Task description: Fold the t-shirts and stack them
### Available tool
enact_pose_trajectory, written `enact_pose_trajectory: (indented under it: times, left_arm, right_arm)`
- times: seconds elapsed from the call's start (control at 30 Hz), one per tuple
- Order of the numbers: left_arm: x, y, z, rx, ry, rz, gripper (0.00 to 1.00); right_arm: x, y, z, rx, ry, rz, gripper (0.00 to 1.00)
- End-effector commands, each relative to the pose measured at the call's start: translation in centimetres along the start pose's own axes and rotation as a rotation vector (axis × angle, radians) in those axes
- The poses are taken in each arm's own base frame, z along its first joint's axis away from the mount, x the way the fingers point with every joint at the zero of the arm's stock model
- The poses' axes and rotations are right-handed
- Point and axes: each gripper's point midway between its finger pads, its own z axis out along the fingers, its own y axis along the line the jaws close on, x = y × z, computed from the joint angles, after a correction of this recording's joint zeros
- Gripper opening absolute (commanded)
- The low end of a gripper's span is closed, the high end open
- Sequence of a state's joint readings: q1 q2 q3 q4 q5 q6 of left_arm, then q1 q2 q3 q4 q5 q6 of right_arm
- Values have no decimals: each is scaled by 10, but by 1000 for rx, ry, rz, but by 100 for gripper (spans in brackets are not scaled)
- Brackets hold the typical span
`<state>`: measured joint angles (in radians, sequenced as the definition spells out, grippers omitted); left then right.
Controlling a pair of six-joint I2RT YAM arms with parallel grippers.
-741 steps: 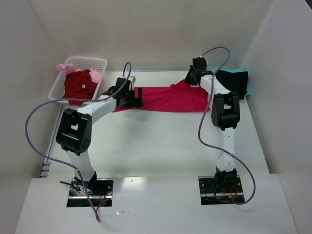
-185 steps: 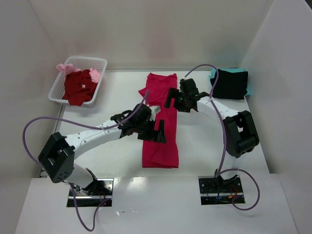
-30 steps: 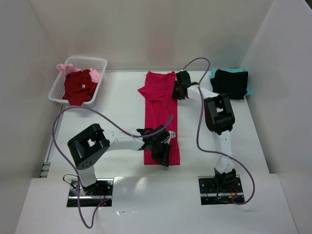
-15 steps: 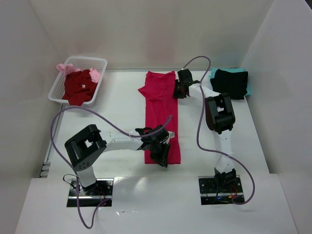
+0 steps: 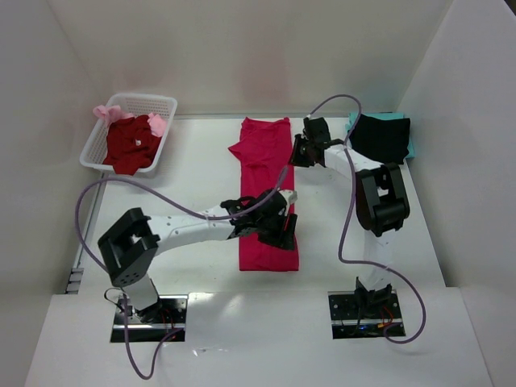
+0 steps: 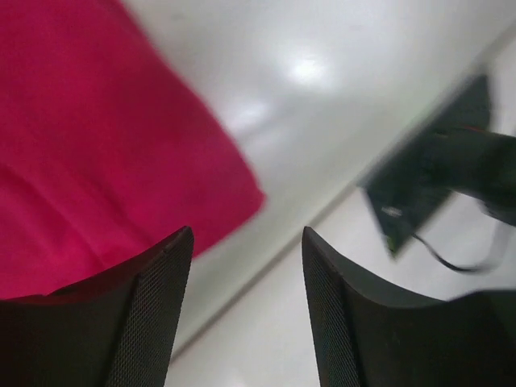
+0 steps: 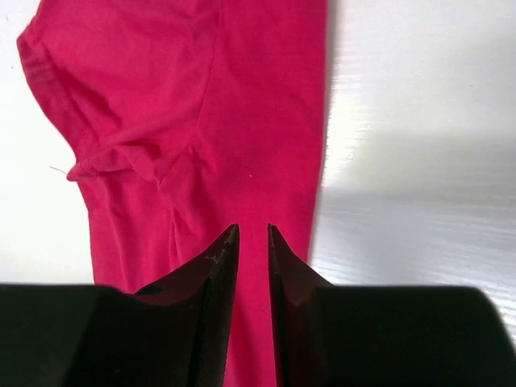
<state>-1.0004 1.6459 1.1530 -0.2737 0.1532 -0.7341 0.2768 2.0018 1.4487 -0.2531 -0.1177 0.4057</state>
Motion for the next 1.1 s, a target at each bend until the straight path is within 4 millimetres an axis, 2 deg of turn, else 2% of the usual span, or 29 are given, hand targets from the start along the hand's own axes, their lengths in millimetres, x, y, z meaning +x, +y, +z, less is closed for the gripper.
enact_pose_trajectory:
  times: [0.0,0.03,0.2,0.27,0.3,0.37,0.43,0.47,0.5,0.6,0.7,0.8,0.87,0.9,0.93,1.07]
  left_arm:
    - [14,44,24,-194,39,5,65]
    - [13,49,26,-221,28,-21,65]
    - [40,74,38,-320,96,-63,55]
    - [44,78,39,-334,111,-74,49]
    - [47,81,42,-343,122,-75,46]
    - [54,86,42,-365,146,-87,42]
    - [67,91,42,-391,182,-93,37]
    - [67,91,42,-392,180,-102,37]
    - [71,94,42,-399,190,-103,35]
    - [92,96,41,-406,236,-112,34]
    - [107,94,38,-397,269,-112,33]
    - [116,94,37,-397,290,-117,32]
    - [124,97,34,-402,308,-130,32]
    - [127,94,34,-392,317,-124,32]
    - [129,96,34,-395,317,-133,32]
    - [138,92,34,-389,337,-119,32]
  right_arm:
    - [9,3,9,-55,19,-1,24]
    - [7,4,9,-59,11,-2,23]
    - [17,9,27,-106,59,11,18]
    - [15,11,32,-113,66,20,16]
    - [23,7,39,-103,86,25,16]
    - [17,9,44,-106,81,24,15]
    - [26,4,51,-91,113,21,15]
    - [21,6,50,-96,102,19,15]
    - [25,1,55,-77,110,21,15]
    - [26,-11,62,-17,107,23,15]
    - [15,-18,62,35,75,10,15]
    - [11,-22,62,64,61,9,15]
    - [1,-20,60,69,42,7,15]
    - [-3,-27,62,92,31,13,15]
    - [-9,-26,60,98,21,12,15]
    - [-7,-35,62,142,25,12,15]
